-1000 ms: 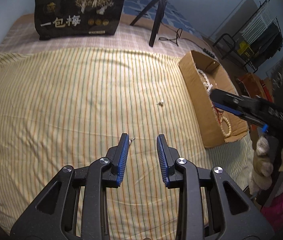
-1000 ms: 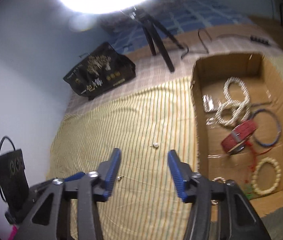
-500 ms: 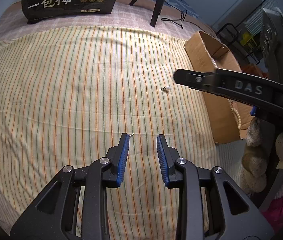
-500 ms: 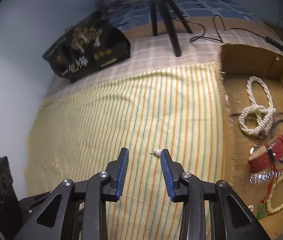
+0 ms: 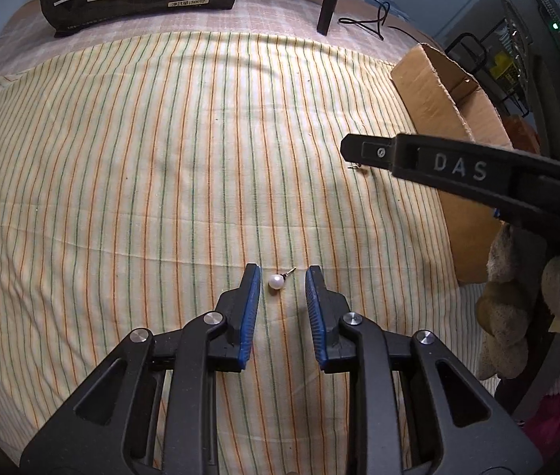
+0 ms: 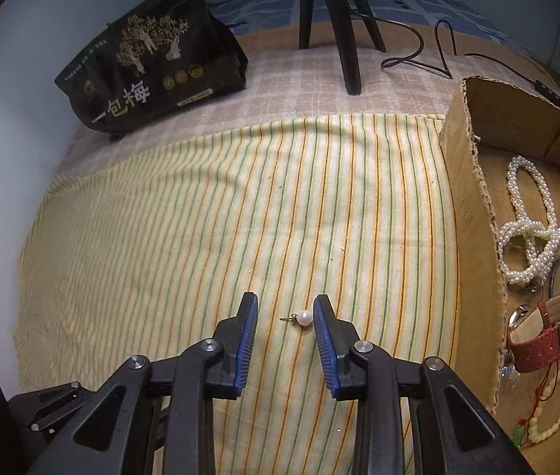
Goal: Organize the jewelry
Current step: 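Close the left tool on the pearl earring, then carry the pearl earring in the left tool over the box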
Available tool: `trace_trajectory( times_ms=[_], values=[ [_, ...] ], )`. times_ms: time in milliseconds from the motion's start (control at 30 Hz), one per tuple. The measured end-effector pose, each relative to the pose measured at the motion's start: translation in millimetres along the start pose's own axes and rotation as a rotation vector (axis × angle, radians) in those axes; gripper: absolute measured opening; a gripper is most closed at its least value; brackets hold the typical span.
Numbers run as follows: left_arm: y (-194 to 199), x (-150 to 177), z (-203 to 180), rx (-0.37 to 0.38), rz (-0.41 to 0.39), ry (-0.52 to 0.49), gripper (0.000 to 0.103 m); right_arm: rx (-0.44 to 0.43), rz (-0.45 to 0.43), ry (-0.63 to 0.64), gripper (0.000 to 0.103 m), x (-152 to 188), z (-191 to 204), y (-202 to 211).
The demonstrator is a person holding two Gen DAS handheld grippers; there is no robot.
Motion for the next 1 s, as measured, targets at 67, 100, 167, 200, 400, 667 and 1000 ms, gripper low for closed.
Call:
trace_trajectory(
  times_ms=[67,100,167,200,400,667,1000],
  values=[
    [-2,-1,0,0.005,0.003,0.0,0.023,0.008,0.005,0.007,0.029,0,1,-2],
    [-3,-2,-1,0.003,0.005,-0.002,0.023,0.008,0.008,0.008,0.028,0,1,-3],
    [-6,-3,-1,0.001,0.01,-0.005,0.023,0.01,0.011,0.009,0.028,-1,0,-3],
    [-6,-3,-1,-0.001,0.011,-0.005,0.023,0.012,0.012,0.009,0.028,-1,0,-4],
    [-9,-1,0,-0.013,0.016,-0.009,0.017,0.018,0.02,0.008,0.026,-3,-2,-6],
    [-10,-1,4,-0.033,0.015,-0.015,0.01,0.054,0.023,0.036,0.02,7,-1,-17],
    [-9,1,5,-0.039,0.008,-0.012,0.008,0.073,0.007,0.062,0.016,11,-3,-15]
  ],
)
Point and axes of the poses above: each gripper's, at about its wrist camera, not at the fingertips, and y roughly against the way its jaws point, z to its left, x to its underside, the point moved 8 cm from there along -y, roughly the way its jaws point, and after that the axes turned 4 degrees about z, right-handed, at the moved point
